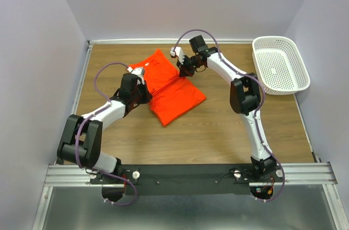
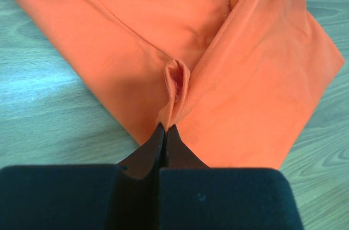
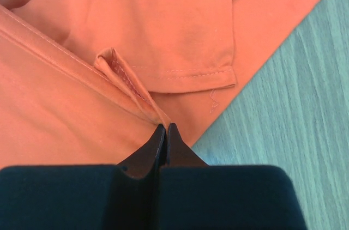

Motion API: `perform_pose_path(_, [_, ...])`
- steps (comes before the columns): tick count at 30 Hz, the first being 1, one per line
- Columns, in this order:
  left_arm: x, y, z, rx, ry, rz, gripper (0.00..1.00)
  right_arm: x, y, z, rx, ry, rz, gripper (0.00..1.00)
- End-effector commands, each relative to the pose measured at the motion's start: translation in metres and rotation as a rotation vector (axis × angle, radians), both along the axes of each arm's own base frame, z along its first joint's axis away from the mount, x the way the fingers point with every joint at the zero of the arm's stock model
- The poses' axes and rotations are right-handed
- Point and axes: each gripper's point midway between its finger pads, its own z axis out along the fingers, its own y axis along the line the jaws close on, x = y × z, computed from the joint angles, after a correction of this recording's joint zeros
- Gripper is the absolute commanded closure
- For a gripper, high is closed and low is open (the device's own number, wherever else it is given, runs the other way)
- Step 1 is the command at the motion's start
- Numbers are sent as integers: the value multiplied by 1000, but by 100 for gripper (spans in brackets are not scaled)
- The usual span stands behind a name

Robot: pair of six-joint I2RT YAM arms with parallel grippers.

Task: Fold and stack the t-shirts

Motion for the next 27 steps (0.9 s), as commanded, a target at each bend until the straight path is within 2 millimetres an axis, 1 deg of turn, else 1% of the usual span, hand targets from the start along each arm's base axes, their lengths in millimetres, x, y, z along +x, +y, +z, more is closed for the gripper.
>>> perform_pose_path(1, [11, 5, 1, 18, -12, 3, 100, 20, -2, -4, -20, -42, -55, 94])
perform_pose_path(2, [11, 6, 0, 21, -11, 1, 100, 19, -1, -3, -18, -42, -53, 94])
perform_pose_path(4, [12, 5, -3, 17, -6, 2, 100, 21, 0, -5, -17, -42, -57, 89])
perform_pose_path(5, [13, 6, -3, 18, -6, 7, 100, 21, 1, -4, -15, -45, -57, 82])
perform_pose_path(6, [15, 7, -2, 21, -7, 12, 100, 21, 1, -5, -12, -40, -62, 77])
perform_pose_path(8, [17, 10, -4, 24, -1, 31, 85, 24, 3, -4, -5, -40, -80, 63])
perform_pose_path(9, [20, 13, -4, 33, -5, 54, 76, 29, 5, -1, 4, -49, -99, 45])
perform_pose_path(10, [25, 17, 1, 39, -19, 73, 60, 33, 5, 0, 17, -30, -151, 38])
perform_pose_path(11, [30, 22, 5, 52, -34, 108, 54, 44, 5, 5, 26, -61, -198, 31])
perform_pose_path(12, [35, 27, 11, 61, -51, 136, 48, 49, 5, 10, 33, -74, -225, 25])
perform_pose_path(13, [40, 32, 24, 66, -89, 169, 33, 54, 5, 13, 49, -65, -281, 21])
perform_pose_path(14, [44, 40, 33, 84, -115, 216, 29, 59, 3, 18, 56, -79, -319, 20])
perform_pose_path(15, [49, 56, 42, 126, -150, 297, 28, 66, 1, 29, 66, -108, -361, 20])
perform_pose_path(16, [52, 64, 64, 135, -209, 338, 26, 69, -1, 35, 71, -120, -377, 20])
perform_pose_path(17, [53, 78, 75, 170, -244, 402, 25, 71, -3, 53, 85, -151, -391, 20])
perform_pose_path(18, [52, 83, 85, 178, -270, 421, 25, 69, -3, 58, 89, -155, -395, 20])
perform_pose_path(19, [49, 84, 92, 190, -288, 415, 25, 64, -8, 55, 78, -146, -388, 20])
perform_pose_path(20, [44, 78, 108, 171, -324, 366, 25, 58, -9, 59, 82, -145, -364, 20])
perform_pose_path(21, [41, 71, 113, 158, -331, 317, 25, 50, -11, 77, 95, -165, -335, 20])
perform_pose_path(22, [33, 62, 112, 147, -303, 259, 25, 32, -20, 61, 51, -158, -267, 19])
perform_pose_path(23, [21, 37, 113, 95, -286, 140, 25, 11, -18, 59, 65, -148, -162, 16])
perform_pose_path(24, [7, 21, 106, 78, -244, 69, 25, -2, -25, 90, 56, -290, -28, 15])
perform_pose_path(25, [-3, 9, 103, 65, -223, 27, 25, -20, -31, 81, 36, -308, 56, 14])
perform_pose_path(26, [-19, -7, 100, 56, -212, -28, 25, -53, -44, 44, -7, -266, 150, 14])
perform_pose_path(27, [-37, -32, 96, 38, -188, -97, 25, -79, -52, 34, -34, -325, 337, 13])
